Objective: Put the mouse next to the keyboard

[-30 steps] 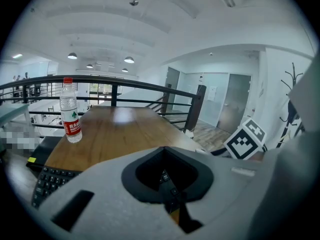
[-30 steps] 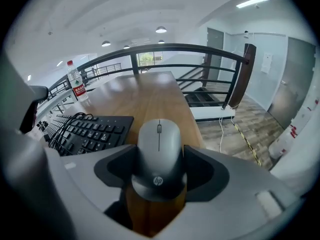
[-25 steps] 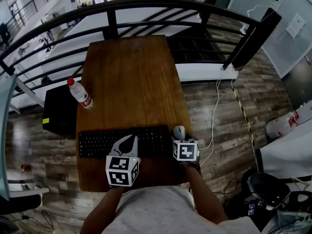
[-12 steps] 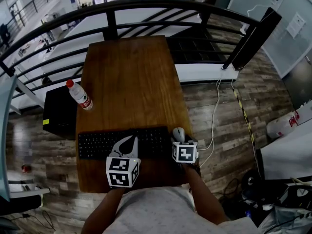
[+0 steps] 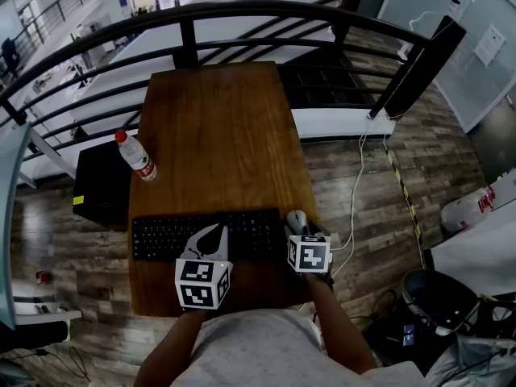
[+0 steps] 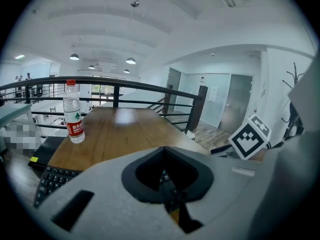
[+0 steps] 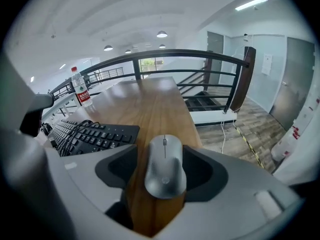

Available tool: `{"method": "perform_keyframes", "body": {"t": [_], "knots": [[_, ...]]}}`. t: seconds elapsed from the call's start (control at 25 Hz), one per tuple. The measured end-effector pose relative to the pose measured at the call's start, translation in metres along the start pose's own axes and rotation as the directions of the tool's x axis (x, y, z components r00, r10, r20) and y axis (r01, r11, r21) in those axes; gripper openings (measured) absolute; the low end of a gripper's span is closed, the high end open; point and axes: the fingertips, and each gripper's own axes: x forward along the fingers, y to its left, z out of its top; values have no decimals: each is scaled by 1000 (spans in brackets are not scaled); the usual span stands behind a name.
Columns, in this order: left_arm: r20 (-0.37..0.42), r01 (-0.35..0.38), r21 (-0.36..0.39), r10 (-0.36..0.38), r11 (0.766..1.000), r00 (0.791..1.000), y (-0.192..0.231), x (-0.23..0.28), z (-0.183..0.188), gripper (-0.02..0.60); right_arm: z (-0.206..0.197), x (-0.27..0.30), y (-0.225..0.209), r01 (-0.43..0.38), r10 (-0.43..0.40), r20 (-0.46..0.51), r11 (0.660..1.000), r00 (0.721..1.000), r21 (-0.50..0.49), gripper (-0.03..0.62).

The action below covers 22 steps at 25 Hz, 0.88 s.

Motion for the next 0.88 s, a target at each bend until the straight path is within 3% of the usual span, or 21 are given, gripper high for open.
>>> {"method": "perform_keyframes", "body": {"t": [0.48, 0.88], "knots": [[33, -12, -6, 12, 1000, 999, 7, -30, 4, -5, 50, -55, 62, -117, 131, 164, 989, 978, -92, 186], [69, -32, -15, 33, 999, 997, 24, -59, 11, -5, 80, -105, 130, -239, 292, 304, 950, 907, -199, 100]]}}
